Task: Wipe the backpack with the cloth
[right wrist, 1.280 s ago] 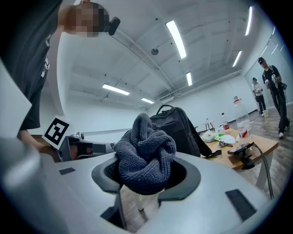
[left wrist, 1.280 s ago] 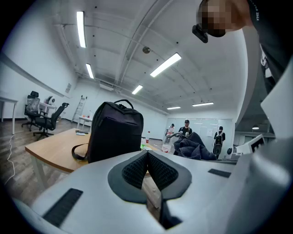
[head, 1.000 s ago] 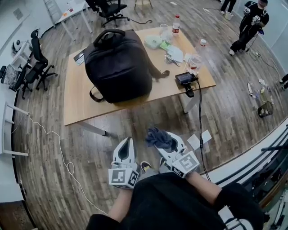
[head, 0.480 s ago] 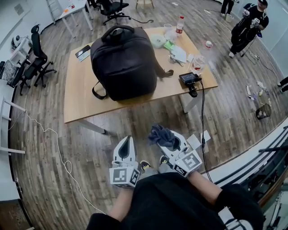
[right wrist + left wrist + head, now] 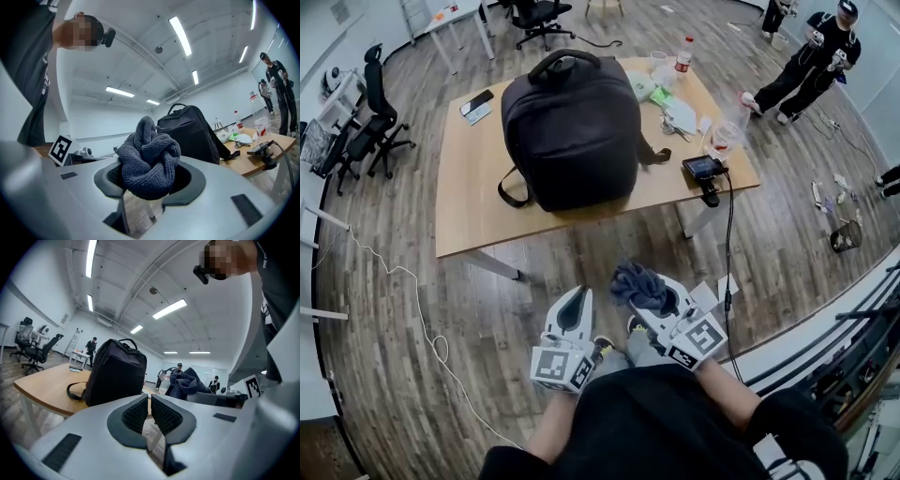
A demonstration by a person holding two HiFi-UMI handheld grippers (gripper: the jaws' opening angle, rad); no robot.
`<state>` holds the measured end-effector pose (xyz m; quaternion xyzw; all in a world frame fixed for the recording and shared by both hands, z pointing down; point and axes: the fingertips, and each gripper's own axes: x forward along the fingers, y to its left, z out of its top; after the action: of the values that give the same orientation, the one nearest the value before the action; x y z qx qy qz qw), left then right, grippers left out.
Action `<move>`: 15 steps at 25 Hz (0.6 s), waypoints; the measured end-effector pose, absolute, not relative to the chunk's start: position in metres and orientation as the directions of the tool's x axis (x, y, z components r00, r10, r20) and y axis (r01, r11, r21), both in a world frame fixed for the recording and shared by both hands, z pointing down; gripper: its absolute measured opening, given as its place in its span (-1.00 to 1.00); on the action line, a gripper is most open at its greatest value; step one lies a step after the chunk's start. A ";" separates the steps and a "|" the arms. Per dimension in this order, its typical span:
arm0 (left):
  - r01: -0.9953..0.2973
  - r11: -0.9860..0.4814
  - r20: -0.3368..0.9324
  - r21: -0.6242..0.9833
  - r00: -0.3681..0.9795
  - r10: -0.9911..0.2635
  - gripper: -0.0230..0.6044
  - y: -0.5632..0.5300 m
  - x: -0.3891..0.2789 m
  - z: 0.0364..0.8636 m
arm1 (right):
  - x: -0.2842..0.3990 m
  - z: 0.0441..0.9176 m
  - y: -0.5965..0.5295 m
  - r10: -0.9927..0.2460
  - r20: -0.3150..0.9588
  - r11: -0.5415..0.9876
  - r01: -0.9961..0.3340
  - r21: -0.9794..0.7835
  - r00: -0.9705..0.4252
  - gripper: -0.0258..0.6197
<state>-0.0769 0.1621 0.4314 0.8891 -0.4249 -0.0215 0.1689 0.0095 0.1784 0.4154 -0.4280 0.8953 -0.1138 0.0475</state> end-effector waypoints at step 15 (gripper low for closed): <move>-0.708 -0.635 0.153 0.309 0.696 -0.701 -0.87 0.080 -0.026 0.439 | 0.049 0.425 0.090 -0.759 -0.003 0.624 -0.727 -0.286 -0.651 -0.38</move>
<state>-0.0258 0.0803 0.4391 0.9041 -0.3896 0.0094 0.1751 0.0486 0.0897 0.4248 -0.4134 0.8990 -0.1306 0.0618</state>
